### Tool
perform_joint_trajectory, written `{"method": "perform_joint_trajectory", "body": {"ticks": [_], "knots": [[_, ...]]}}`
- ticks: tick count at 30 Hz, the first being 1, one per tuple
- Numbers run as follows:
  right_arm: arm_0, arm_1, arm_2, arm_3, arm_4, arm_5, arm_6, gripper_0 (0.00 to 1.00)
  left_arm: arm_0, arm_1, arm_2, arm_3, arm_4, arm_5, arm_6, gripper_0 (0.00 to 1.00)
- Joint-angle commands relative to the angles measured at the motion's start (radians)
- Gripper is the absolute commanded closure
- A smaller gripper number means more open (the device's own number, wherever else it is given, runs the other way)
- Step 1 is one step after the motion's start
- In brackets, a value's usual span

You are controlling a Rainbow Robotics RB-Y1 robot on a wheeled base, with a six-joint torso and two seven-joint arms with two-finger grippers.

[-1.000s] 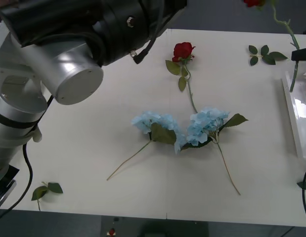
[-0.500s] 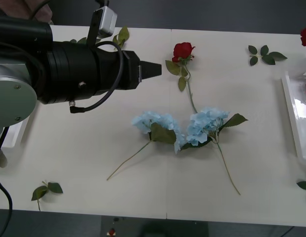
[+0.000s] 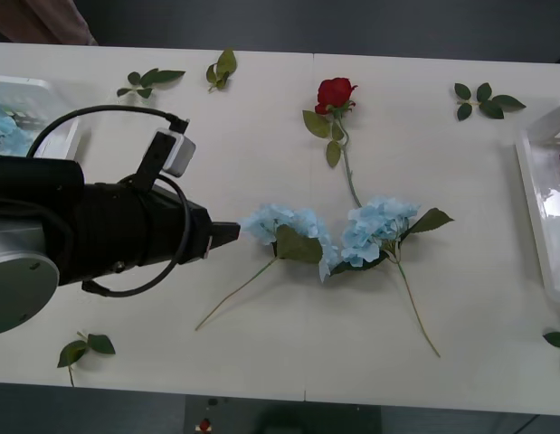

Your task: Put the red flowers into the right box and the blue flowers into the left box

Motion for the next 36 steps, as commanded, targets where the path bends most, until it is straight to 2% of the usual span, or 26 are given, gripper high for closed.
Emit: {"method": "perform_joint_trajectory", "body": {"ticks": [1,5,12,14,15,16,17,19,24,28,33,36], "knots": [[0.005,-0.028,0.005,0.067,0.002,-0.060,-0.021,1.00,0.053,0.031,-0.020,-0.037,-0.054,-0.018,-0.064,0.00],[0.005,-0.026,0.031,0.150,0.002,-0.146,-0.004,1.00,0.060,0.040,-0.069,-0.036,-0.127,-0.021,-0.062,0.00],[0.006,-0.025,0.065,0.230,0.002,-0.272,0.026,1.00,-0.010,0.052,-0.223,0.024,-0.265,-0.023,-0.050,0.00],[0.006,-0.025,0.072,0.230,0.003,-0.283,0.031,0.94,-0.044,0.052,-0.263,0.069,-0.271,-0.038,-0.048,0.00],[0.005,-0.023,0.075,0.230,0.003,-0.286,0.033,0.79,-0.061,0.052,-0.284,0.095,-0.278,-0.051,-0.048,0.00],[0.005,-0.025,0.077,0.228,-0.001,-0.290,0.034,0.54,-0.071,0.052,-0.302,0.112,-0.285,-0.058,-0.048,0.00],[0.005,-0.025,0.078,0.228,-0.004,-0.295,0.037,0.20,-0.087,0.052,-0.324,0.133,-0.296,-0.070,-0.048,0.00],[-0.003,-0.025,0.081,0.225,-0.012,-0.297,0.045,0.00,-0.110,0.052,-0.356,0.173,-0.308,-0.089,-0.047,0.00],[-0.041,-0.026,0.100,0.199,-0.027,-0.248,0.068,0.00,-0.150,0.051,-0.414,0.250,-0.324,-0.138,-0.045,0.00],[-0.095,-0.025,0.134,0.133,-0.044,-0.143,0.118,0.00,-0.183,0.048,-0.464,0.311,-0.345,-0.164,-0.042,0.00],[-0.184,-0.026,0.176,0.107,-0.147,-0.042,0.244,0.00,-0.216,0.031,-0.511,0.371,-0.359,-0.181,-0.033,0.00],[-0.207,-0.025,0.190,0.105,-0.233,-0.010,0.281,0.00,-0.226,0.018,-0.528,0.389,-0.365,-0.181,-0.025,0.00]]}}
